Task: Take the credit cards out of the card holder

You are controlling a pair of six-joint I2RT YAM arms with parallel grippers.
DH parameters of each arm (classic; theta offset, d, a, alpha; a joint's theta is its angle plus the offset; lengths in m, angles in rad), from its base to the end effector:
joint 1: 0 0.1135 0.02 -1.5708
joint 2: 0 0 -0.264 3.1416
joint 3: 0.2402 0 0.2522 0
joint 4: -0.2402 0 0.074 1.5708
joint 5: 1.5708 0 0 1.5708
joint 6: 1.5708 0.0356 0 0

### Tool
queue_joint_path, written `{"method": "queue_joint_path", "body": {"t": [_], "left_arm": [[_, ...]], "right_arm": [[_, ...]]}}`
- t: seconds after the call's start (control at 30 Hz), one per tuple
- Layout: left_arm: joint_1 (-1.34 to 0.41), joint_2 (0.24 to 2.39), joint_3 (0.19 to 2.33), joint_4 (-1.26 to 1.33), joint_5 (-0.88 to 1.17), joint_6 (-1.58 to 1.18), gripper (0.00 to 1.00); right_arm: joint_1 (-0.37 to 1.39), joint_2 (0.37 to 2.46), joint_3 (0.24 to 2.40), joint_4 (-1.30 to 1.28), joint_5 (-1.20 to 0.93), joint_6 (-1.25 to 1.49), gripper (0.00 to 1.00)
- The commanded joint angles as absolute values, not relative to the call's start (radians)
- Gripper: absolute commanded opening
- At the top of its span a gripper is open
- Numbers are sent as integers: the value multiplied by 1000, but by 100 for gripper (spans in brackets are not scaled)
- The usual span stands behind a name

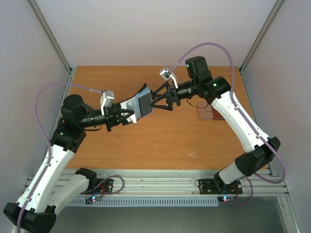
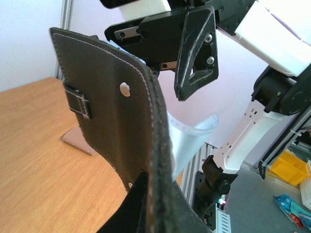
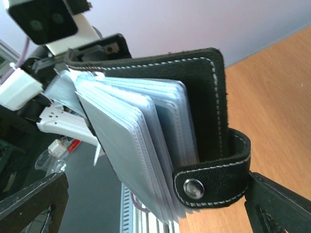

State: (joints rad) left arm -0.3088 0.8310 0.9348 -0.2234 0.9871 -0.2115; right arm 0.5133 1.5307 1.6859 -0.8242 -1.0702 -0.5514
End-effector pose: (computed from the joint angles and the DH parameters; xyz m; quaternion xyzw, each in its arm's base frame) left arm 0.1552 -0.0807 0.3824 0.3460 0.6428 -0.4928 0.4736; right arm 0.2579 0.1812 0.4179 -0.5844 0.5543 0.4517 0.3835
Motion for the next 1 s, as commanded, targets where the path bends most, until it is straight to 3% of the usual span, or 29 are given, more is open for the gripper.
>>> {"method": "queue_joint_path", "body": {"t": [0.0,0.37,0.6,0.83,0.9,0.97], "left_arm": [[-306,835,964,-68,1045,-200,0],[-306,843,989,-20,1094,-169,0],[-307,851,989,-11,1097,-180,0],[-307,852,988,-11,1106,-180,0],[-308,856,985,-11,1090,-203,0],[-308,854,983,-11,1068,-229,0]], "right_arm": [[521,1552,1756,-886,-1145,-593,99],[468,1557,1858,-959,-1159,-644,98],[512,1530,1849,-940,-1050,-636,99],[513,1570,1930,-956,-1137,-649,99],[520,1608,1989,-1026,-1182,-657,95],[538,1627,2022,-1114,-1169,-700,84]]}}
